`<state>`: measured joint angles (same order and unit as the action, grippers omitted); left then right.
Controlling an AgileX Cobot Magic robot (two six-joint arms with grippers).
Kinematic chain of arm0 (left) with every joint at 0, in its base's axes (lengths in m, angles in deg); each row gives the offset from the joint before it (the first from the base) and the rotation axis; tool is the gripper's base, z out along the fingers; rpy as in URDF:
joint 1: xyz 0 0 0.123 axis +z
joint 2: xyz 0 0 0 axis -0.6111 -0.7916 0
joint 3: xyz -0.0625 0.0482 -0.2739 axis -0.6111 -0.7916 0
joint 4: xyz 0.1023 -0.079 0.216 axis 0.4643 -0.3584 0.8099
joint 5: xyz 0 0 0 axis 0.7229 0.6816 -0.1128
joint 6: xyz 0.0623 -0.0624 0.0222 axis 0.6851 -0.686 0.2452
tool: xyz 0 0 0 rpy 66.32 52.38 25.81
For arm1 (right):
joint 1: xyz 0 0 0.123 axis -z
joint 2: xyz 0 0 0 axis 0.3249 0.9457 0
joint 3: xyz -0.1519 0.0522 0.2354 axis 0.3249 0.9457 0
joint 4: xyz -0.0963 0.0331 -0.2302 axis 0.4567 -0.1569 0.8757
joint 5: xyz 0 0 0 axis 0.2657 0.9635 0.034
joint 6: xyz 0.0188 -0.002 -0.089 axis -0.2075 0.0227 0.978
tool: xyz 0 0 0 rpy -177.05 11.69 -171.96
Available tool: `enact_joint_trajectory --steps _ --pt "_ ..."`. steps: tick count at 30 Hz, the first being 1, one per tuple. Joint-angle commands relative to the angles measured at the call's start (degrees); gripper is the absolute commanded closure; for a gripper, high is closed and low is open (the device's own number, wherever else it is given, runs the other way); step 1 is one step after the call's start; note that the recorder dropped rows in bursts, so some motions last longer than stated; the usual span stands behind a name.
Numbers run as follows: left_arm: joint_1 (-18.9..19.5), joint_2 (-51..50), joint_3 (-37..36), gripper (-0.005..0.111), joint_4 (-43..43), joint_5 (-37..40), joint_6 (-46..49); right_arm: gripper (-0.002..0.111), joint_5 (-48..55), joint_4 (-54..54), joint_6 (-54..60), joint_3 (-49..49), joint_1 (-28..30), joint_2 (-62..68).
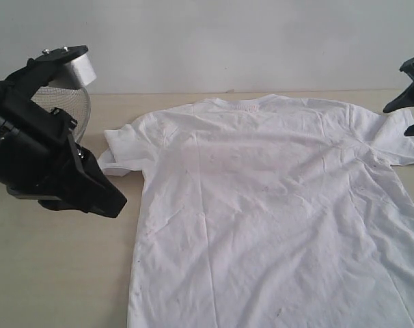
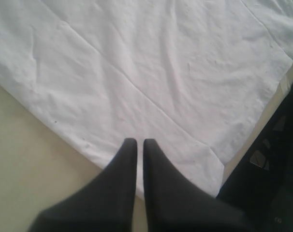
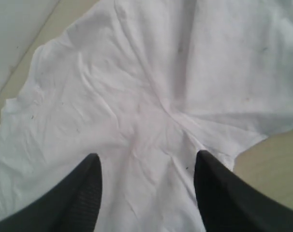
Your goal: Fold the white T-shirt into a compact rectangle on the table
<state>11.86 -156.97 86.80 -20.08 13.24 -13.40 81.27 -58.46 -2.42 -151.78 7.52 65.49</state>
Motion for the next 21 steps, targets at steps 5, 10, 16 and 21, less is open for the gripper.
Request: enact_joint_trajectory --steps 5,10,16,21 --pt "0.1 0.3 -0.2 0.102 0.2 -1.9 -0.5 0.057 -0.6 -0.1 -1.0 -0.1 4.8 0.7" --pt "0.1 0.3 -0.2 0.102 0.2 -4.3 -0.3 0.057 1.4 -0.1 -1.0 -0.1 7.9 3.4" --pt "0.1 0.3 -0.2 0.102 0.2 -6.8 -0.3 0.057 4.6 -1.7 -0.5 0.0 9.6 5.6" --pt "0.1 0.3 -0.2 0.102 0.2 -11.8 -0.2 0.057 4.8 -1.7 0.2 0.0 9.6 6.0"
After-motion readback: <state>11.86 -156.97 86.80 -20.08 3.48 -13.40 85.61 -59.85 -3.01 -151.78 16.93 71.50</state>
